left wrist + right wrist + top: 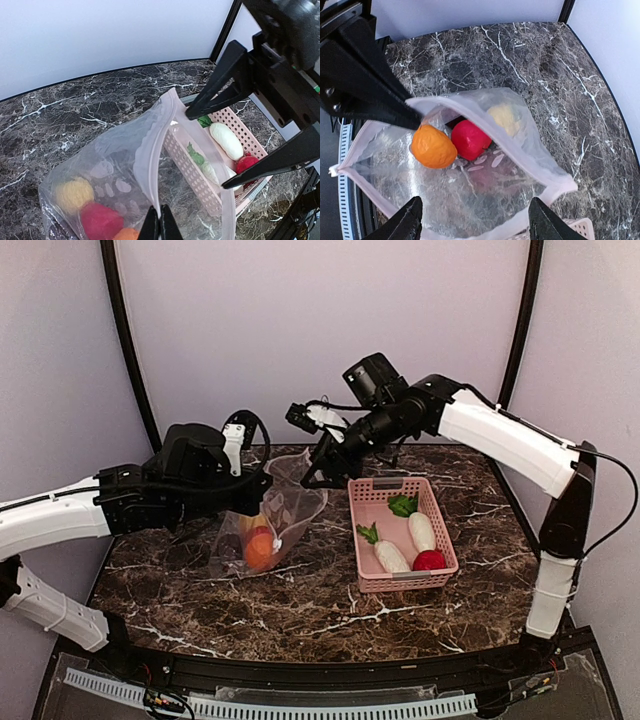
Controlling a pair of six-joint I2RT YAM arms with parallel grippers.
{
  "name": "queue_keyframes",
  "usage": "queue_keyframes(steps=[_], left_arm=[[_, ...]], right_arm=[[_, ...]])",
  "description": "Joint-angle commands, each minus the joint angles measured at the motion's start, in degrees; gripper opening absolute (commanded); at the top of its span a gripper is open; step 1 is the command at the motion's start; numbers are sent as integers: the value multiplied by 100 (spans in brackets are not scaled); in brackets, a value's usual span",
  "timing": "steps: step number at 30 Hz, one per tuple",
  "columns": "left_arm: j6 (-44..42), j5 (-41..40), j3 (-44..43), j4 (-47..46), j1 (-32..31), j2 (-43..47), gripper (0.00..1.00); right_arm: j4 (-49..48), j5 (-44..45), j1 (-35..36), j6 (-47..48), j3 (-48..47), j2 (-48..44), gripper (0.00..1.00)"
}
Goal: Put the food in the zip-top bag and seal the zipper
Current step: Place the fake vegetable in the zipper food storage bag, then pick up the fake vegetable from the bin.
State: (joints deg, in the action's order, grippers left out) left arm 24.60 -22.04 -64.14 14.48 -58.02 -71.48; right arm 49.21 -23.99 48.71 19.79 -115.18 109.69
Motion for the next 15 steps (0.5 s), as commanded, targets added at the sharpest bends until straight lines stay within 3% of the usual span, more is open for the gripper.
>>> queue_keyframes(steps=[1,8,15], left_arm=[[-8,-144,180,-39,-8,249,1],[-24,-243,285,12,-8,248,1],[-356,-402,-159,-6,-8,142,1]], right_arm=[[-175,198,3,320,496,-811,71],[-503,610,-156,474,1574,-1618,72],[-766,427,-1068,-69,2510,-1947,72]])
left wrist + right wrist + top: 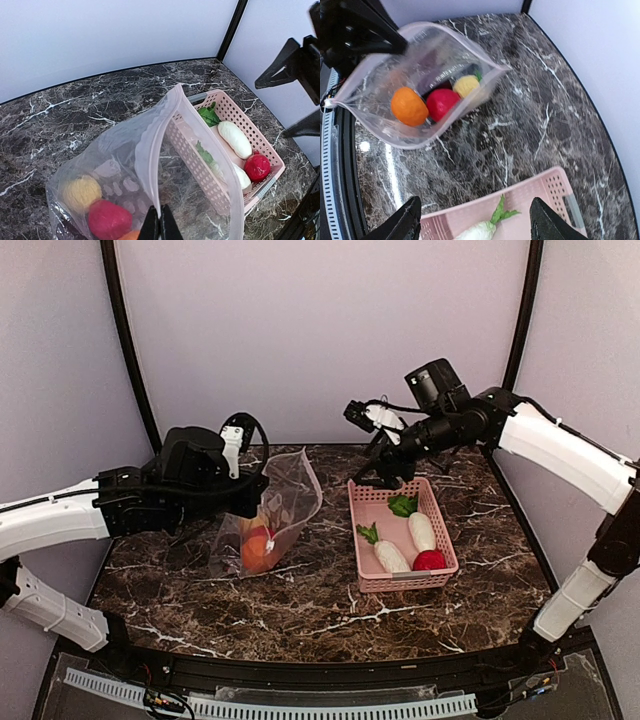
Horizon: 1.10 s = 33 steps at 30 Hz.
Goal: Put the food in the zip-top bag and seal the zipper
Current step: Pick up the fake vegetable from the bin.
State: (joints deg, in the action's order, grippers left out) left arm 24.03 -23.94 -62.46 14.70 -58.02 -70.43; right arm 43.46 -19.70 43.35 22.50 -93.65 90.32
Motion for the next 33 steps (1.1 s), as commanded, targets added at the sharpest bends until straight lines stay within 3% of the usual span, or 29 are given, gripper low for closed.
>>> queue_keyframes(steps=[1,10,33], left_arm=[[-358,-250,-491,-64,-8,-1,1],[-568,-217,-788,-85,-9,-382,1],[-336,-229,-574,177,-16,-190,1]], right_arm=[[-60,-35,-712,-407,368,57,72],[-132,-827,-1145,-834,1786,415,72],[257,-332,-1146,-1009,1870,1655,72]])
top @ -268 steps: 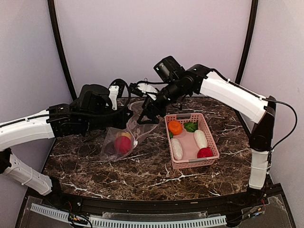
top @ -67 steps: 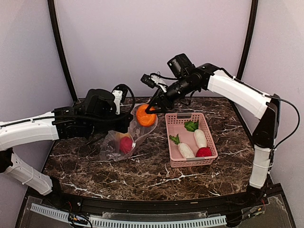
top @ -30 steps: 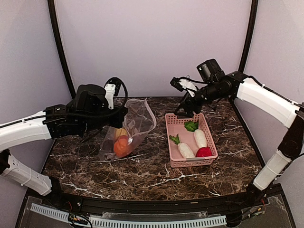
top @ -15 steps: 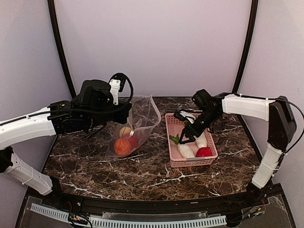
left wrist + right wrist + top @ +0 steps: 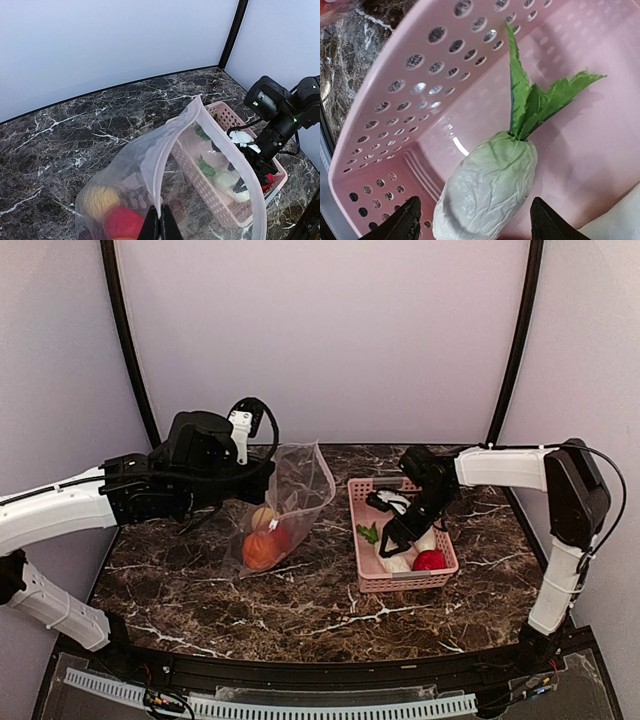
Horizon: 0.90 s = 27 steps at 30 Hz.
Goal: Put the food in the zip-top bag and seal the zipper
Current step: Pick up the fake vegetable from the bin.
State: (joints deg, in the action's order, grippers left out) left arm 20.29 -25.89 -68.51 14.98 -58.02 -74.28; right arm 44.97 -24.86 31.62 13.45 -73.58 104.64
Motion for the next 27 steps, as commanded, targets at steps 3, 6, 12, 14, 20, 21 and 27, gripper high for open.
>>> queue_keyframes(steps=[3,6,12,14,20,21,27], left_arm=[[79,-30,47,152,-7,186,1],[100,15,61,140,-9,186,1],[139,31,101,128,-8,185,1],[141,30,103,123,-8,186,1],[155,80,89,80,-8,119,1],[148,90,63,94,-14,92,1],[141,75,48,74,-8,63,1]], right_arm=[[166,219,29,-132,-247,376,71],[189,274,29,-150,-324,508,68],[192,321,38,-159,-376,635,64],[189,350,38,-159,-388,652,62],[343,344,16,-123,-687,557,50],[411,368,-1,-93,-799,503,50],[701,252,-96,100,-1377,70,46]])
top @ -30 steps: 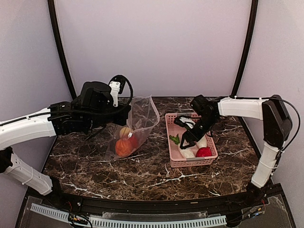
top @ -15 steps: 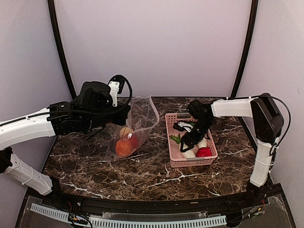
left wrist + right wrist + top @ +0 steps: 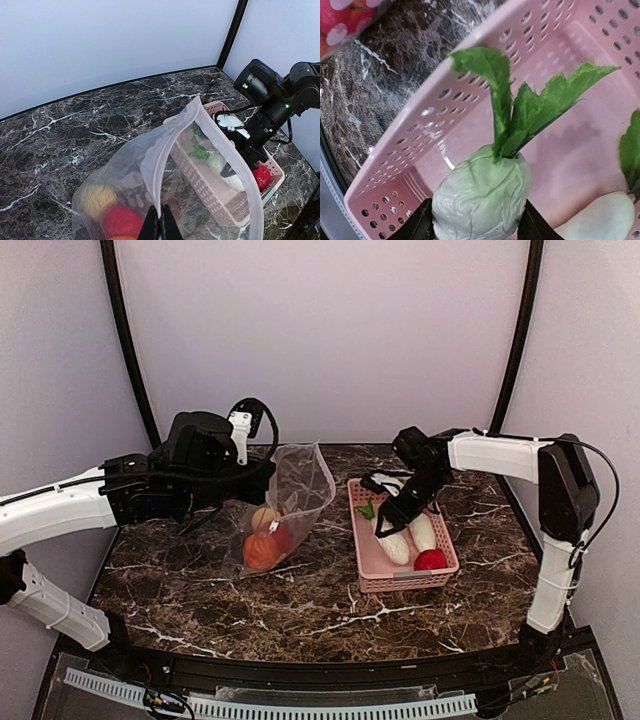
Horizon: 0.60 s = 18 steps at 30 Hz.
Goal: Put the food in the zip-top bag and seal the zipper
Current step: Pick up the fake vegetable from the bin.
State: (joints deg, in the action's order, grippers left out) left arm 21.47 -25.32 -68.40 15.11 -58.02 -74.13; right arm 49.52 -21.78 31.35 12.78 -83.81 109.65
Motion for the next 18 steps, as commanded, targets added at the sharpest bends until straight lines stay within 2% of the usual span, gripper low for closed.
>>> queue_keyframes(steps=[1,7,10,15,18], left_arm=[[23,19,48,61,-8,52,1],[-23,-46,30,33,-3,29,1],[-25,-16,-11,11,-8,13,1],[19,8,-21,-96,0,-72,1],[55,41,-62,-118,-3,-161,1]], right_arm=[[251,-56,-73,184,-408,-533,45],[111,-388,-69,356,-648,-1096,44],[-173,-1104,-68,365,-705,-1466,43],[-1100,-2679,-48,-337,-902,-1973,42],[-1576,-3071,69,-685,-1080,-2000,44]])
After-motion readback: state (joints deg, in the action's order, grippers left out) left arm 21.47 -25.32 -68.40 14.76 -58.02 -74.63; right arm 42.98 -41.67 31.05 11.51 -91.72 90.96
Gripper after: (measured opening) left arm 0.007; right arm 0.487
